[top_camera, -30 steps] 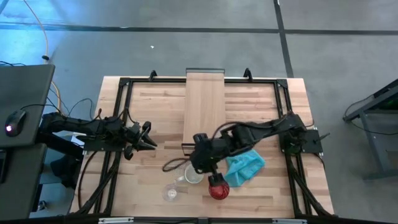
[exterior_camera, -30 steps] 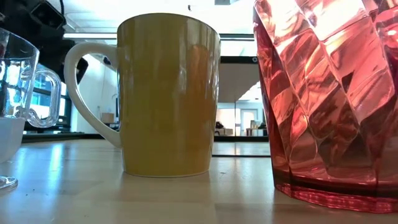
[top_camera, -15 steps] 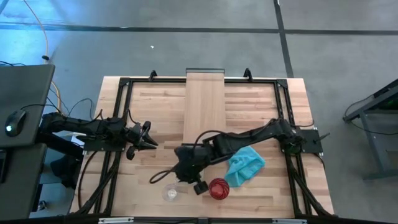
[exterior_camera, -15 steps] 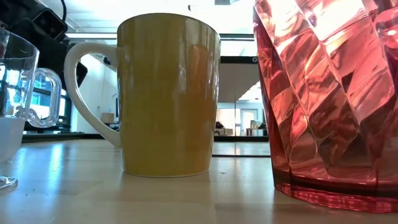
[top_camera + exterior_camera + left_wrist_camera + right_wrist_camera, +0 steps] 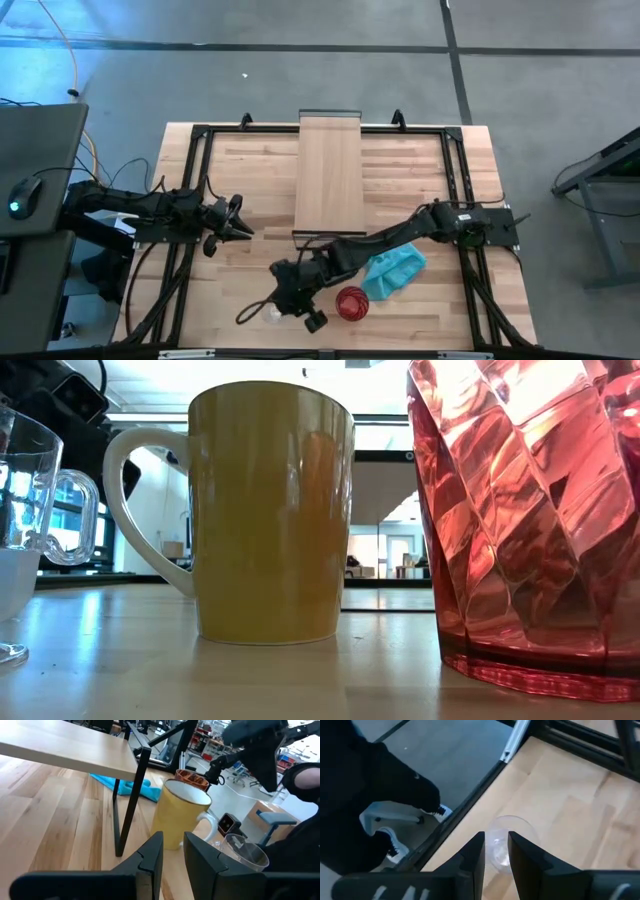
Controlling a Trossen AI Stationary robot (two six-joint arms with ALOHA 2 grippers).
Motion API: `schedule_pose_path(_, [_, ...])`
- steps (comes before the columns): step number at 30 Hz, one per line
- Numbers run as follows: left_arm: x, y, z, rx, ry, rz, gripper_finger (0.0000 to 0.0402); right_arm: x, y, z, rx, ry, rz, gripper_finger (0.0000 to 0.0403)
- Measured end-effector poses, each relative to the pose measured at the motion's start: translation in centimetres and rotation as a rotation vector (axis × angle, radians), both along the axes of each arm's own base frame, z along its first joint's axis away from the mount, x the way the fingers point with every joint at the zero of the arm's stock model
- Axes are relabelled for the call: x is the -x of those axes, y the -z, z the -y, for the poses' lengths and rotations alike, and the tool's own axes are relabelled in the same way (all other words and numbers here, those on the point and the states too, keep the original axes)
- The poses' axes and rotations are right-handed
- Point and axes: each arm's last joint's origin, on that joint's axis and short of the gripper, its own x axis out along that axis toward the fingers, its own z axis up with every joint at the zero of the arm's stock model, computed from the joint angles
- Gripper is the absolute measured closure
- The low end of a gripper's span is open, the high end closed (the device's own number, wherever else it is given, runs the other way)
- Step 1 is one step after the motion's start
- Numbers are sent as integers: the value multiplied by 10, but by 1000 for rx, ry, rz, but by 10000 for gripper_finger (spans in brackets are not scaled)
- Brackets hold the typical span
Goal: Stack small to large cups/mugs on shelf
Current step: Put the transparent cup on the shelf
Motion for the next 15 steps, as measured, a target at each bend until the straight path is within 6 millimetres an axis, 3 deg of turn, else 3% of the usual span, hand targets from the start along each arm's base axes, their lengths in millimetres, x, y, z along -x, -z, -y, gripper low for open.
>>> schedule_pose_path(5, [0, 0, 0, 0, 0, 0, 334, -2, 14, -14, -4, -29, 3, 325])
schedule_pose_path(15, [0, 0, 0, 0, 0, 4, 334, -4, 14, -21, 27, -13, 67, 325])
